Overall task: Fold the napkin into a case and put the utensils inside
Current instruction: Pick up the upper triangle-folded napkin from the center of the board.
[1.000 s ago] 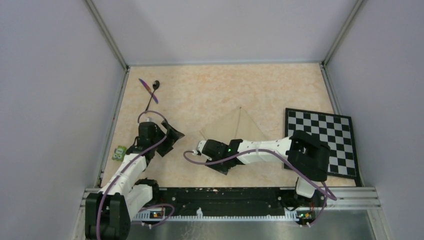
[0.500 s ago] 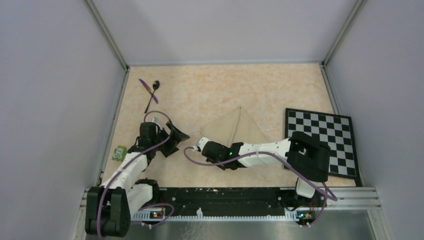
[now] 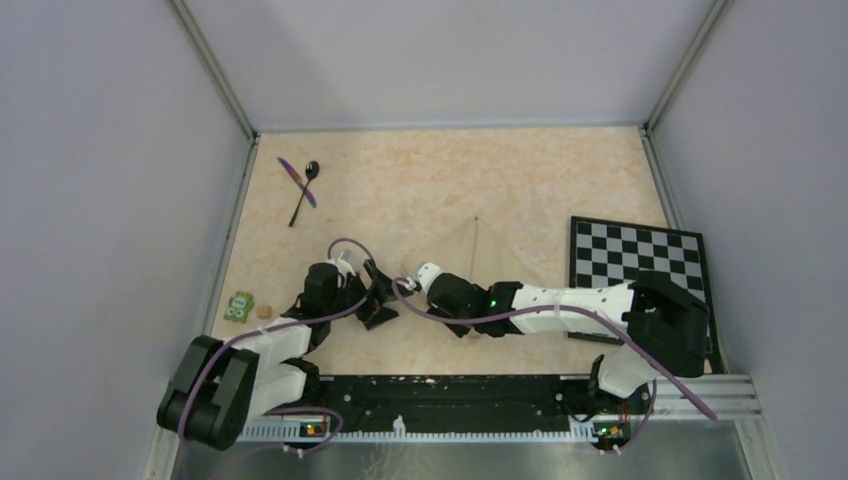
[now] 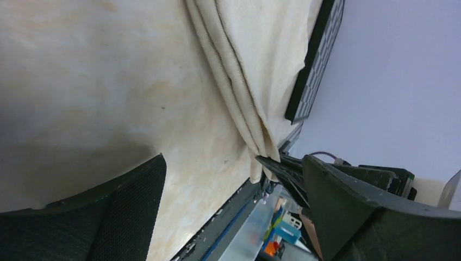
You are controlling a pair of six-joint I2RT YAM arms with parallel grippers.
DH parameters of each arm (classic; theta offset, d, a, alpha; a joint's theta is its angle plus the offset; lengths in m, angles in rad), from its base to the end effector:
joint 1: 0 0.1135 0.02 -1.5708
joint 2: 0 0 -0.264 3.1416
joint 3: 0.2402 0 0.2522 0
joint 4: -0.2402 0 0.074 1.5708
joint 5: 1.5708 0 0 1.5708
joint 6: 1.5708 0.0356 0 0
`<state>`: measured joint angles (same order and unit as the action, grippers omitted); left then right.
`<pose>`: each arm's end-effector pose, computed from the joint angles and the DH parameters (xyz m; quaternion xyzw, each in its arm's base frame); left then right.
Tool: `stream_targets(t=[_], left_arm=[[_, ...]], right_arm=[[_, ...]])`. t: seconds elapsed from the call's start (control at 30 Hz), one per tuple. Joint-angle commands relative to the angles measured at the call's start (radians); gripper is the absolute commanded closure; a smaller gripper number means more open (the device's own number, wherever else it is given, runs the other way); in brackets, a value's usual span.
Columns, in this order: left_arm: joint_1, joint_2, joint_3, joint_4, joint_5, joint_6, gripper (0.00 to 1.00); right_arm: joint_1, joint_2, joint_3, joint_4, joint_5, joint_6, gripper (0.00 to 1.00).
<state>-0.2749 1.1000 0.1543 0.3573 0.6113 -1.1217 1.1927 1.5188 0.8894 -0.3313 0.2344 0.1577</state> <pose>0.1658 -0.0680 0.1280 -0.2161 0.8250 -0.4924 0.1739 0.1191 0.2775 0.1924 -0.4381 0.8406 0.0994 0.3025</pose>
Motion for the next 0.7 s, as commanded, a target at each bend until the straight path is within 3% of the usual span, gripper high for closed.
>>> stream_targets(t=[0.0,0.37,0.67], left_arm=[[-0.135,0.107,-0.006,0.283,-0.063,-0.168,0.01],[-0.269,0.325,-0.025,0.52,-0.141,-0.477,0.04],[-0.394,0.615,-0.011,0.886,-0.193,-0.647,0.31]], right_arm=[[-0.011,-0.048,-0.024,0.044,-0.013,0.023,1.0],[-0.013,-0.067,-0.039,0.066,-0.009,0.02,1.0],[-0.014,-0.073,-0.048,0.071,0.003,0.018,1.0]])
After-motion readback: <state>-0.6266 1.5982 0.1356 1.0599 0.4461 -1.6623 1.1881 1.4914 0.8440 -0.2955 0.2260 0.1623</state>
